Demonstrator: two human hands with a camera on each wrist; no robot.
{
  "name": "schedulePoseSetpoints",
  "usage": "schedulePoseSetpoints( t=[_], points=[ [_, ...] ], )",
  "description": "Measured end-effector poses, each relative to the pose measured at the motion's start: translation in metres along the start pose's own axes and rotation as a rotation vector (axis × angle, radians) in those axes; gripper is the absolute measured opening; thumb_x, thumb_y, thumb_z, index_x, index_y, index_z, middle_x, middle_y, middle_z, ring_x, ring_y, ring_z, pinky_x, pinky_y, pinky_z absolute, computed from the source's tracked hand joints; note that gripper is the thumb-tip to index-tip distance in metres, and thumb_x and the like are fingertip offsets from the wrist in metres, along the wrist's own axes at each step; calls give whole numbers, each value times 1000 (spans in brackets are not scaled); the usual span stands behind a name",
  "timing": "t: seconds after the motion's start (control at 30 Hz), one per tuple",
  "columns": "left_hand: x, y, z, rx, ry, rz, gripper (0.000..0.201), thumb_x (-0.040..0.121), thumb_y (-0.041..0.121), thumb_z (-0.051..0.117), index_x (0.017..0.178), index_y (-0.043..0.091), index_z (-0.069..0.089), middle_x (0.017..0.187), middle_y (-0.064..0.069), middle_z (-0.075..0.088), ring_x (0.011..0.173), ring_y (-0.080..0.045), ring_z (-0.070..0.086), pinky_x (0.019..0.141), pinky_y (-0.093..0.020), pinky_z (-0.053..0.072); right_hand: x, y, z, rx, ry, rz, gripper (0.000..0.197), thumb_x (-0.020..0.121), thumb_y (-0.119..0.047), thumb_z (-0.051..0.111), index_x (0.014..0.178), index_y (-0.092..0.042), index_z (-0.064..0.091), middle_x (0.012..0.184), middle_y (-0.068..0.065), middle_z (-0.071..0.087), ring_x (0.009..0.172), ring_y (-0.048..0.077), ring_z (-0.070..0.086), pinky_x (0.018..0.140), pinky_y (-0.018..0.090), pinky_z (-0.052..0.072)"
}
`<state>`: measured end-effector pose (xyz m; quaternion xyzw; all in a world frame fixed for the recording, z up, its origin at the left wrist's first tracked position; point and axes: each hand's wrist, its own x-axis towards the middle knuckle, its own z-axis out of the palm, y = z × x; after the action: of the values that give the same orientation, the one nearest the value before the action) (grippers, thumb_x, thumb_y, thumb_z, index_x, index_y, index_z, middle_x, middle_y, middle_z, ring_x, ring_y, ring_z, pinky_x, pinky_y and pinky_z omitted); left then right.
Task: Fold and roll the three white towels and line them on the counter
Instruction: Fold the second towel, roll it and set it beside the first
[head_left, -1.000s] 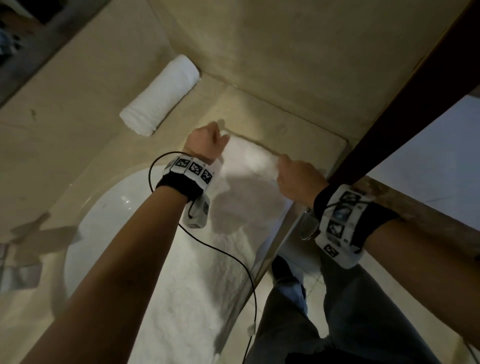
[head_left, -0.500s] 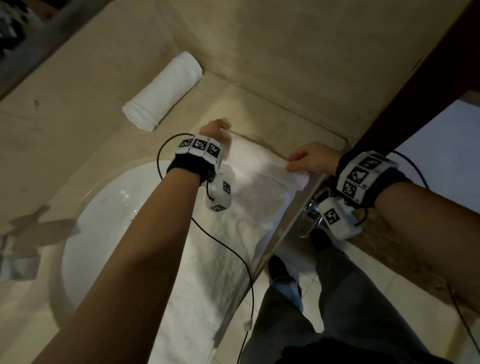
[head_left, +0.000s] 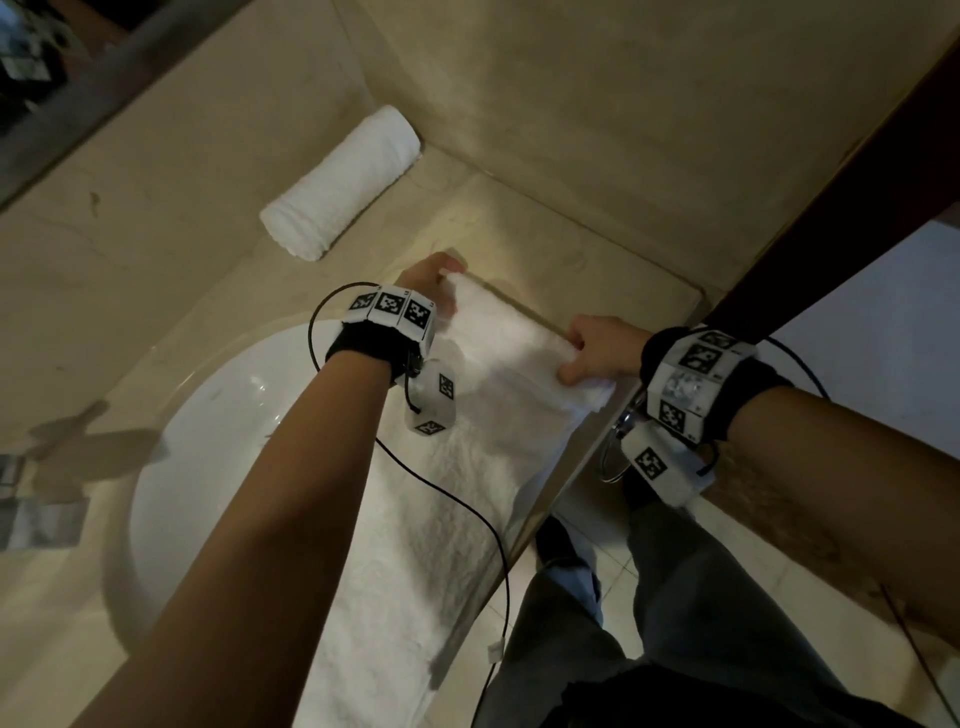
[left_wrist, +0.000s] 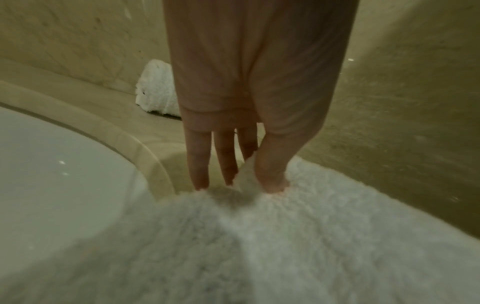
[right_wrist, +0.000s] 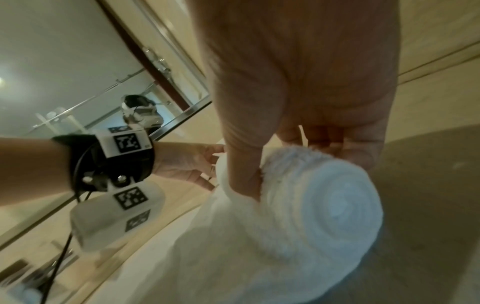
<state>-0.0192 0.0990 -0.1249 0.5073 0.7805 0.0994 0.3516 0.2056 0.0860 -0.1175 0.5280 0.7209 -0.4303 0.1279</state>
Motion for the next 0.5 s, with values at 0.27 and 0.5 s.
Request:
schedulePoseSetpoints(
  t=[0.27, 0.5],
  points=[
    [-24, -22, -1, 64, 10, 31, 47, 75, -12, 55, 105, 23, 44, 82, -2, 51, 61, -14, 46, 45, -18, 39, -8, -14, 28, -244, 59, -109, 46, 76, -24, 70, 110, -9, 42, 107, 14, 53, 87, 28, 52, 70, 31, 41],
    [-35, -41, 9, 85, -12, 52, 50, 76, -5, 57, 103, 21, 24, 67, -1, 40, 57, -19, 41, 56, -29, 35, -22, -30, 55, -535, 240, -157, 40, 89, -14, 54, 125, -8, 39, 114, 15, 55, 100, 33, 59, 73, 35, 44]
  ],
)
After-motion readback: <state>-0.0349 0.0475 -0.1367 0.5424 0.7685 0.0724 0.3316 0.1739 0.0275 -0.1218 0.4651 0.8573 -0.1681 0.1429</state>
